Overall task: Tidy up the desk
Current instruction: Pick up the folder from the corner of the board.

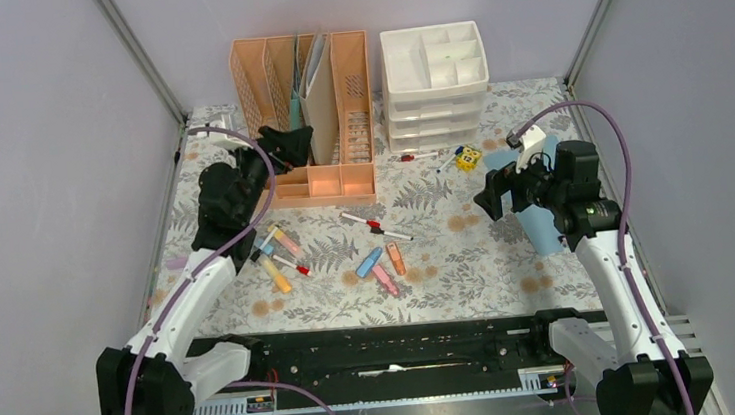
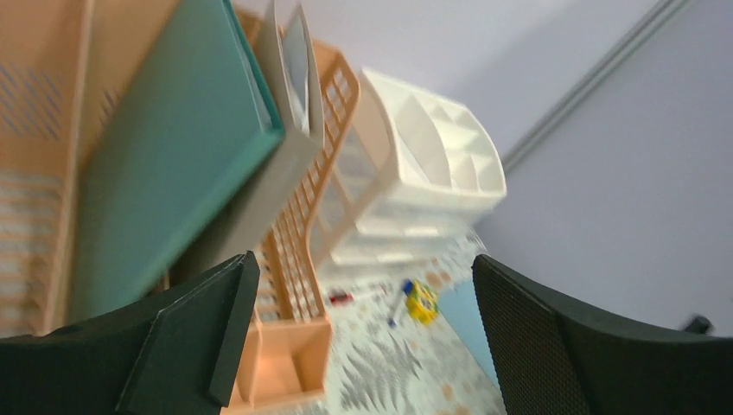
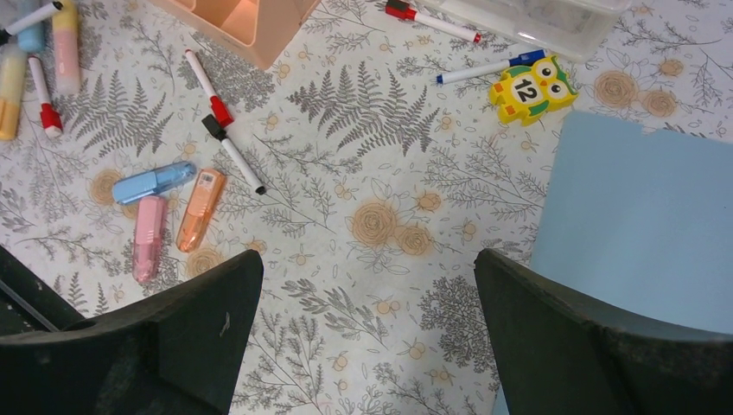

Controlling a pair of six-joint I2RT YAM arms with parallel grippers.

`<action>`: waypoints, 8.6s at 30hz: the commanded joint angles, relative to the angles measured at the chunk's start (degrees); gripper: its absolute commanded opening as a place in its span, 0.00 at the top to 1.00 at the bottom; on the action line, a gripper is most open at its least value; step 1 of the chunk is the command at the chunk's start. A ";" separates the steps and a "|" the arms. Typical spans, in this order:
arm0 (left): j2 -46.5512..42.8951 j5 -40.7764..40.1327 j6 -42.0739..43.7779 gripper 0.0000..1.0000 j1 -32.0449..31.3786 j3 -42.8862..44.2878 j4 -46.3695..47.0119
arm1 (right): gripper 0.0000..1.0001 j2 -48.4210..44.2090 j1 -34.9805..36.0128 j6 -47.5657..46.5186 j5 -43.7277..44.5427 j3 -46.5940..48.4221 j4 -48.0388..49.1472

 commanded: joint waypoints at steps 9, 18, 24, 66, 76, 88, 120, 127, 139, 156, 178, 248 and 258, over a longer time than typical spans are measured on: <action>-10.00 23.76 -15.97 0.01 0.28 -14.37 -1.26 | 0.00 4.81 -2.37 -7.11 2.46 5.29 -8.97; -10.15 30.82 -19.82 0.01 -2.38 -22.08 5.36 | 0.00 9.52 -15.54 -16.36 8.26 5.00 -12.05; -9.36 29.55 -19.68 0.01 -8.89 -26.21 10.93 | 0.00 17.07 -27.06 -21.09 6.80 5.68 -11.88; 5.26 22.05 -17.39 0.01 -23.04 -27.84 20.50 | 0.00 50.22 -38.97 -33.29 0.91 12.61 -14.13; 6.18 21.53 -17.75 0.01 -24.71 -26.63 20.14 | 0.00 44.59 -38.87 -33.29 0.91 11.18 -14.13; 3.25 20.17 -17.05 0.01 -25.72 -27.12 17.51 | 0.00 44.74 -38.98 -42.40 2.23 16.27 -21.16; 8.02 22.69 -15.45 0.01 -26.29 -24.17 18.34 | 0.00 31.82 -35.48 -89.18 13.08 6.65 -27.94; 8.34 21.78 -16.11 0.01 -26.78 -24.37 19.12 | 0.00 38.86 -34.98 -100.43 15.45 13.07 -28.72; 8.28 21.28 -16.08 0.01 -27.21 -23.85 17.97 | 0.23 48.08 -31.94 -99.23 18.88 15.08 -26.16; 6.55 20.75 -16.26 0.01 -27.48 -25.09 17.55 | 0.77 47.59 -30.90 -100.79 20.26 11.00 -28.59; 16.14 20.43 -32.05 0.01 -30.88 -28.08 41.18 | 1.00 33.72 -29.95 -98.02 5.18 16.36 -53.98; 11.95 20.49 -8.59 1.00 -35.03 -12.53 -1.56 | 0.00 20.53 -8.47 -60.07 -25.10 29.97 -63.25; -2.16 27.70 6.27 1.00 -29.02 -7.38 -28.04 | 0.00 31.86 -7.41 -54.28 -27.60 42.92 -59.98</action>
